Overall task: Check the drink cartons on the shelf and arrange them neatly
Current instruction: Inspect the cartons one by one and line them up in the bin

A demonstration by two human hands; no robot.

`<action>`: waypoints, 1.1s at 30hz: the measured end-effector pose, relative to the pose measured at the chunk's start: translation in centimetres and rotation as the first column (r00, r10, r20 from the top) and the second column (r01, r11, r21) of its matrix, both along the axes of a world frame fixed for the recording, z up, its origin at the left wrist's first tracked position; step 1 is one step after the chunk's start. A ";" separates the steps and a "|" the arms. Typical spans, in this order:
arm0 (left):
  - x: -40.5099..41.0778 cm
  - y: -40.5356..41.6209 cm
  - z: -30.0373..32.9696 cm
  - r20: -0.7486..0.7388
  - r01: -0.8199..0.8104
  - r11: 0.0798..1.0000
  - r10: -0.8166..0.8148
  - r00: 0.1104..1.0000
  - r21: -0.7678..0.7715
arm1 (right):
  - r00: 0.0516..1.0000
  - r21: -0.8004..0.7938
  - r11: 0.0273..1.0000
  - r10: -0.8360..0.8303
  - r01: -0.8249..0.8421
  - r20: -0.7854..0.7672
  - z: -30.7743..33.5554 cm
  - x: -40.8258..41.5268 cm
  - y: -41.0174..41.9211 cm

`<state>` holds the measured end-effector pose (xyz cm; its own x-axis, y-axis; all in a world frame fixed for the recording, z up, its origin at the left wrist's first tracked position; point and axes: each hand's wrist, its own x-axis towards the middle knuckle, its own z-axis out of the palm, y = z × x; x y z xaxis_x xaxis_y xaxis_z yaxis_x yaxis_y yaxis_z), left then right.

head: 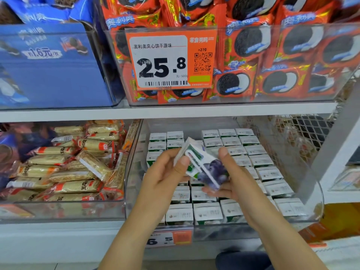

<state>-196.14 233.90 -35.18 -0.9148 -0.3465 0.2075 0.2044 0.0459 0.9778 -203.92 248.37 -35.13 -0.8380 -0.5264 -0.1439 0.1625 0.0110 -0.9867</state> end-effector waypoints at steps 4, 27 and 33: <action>0.1 -0.6 0.2 -0.008 -0.062 0.991 0.064 0.998 0.115 | 0.979 0.069 0.997 0.061 -0.048 -0.197 -0.2 0.5 -0.3; -0.6 -2.3 -2.3 0.496 0.346 0.409 0.352 0.794 -0.844 | 0.742 0.192 0.941 -0.085 0.280 -0.665 0.7 -7.7 -2.5; -1.0 -1.9 -2.7 0.495 0.362 0.370 0.382 0.781 -0.856 | 0.765 0.366 0.896 0.049 0.250 -0.642 -0.9 -11.4 -6.0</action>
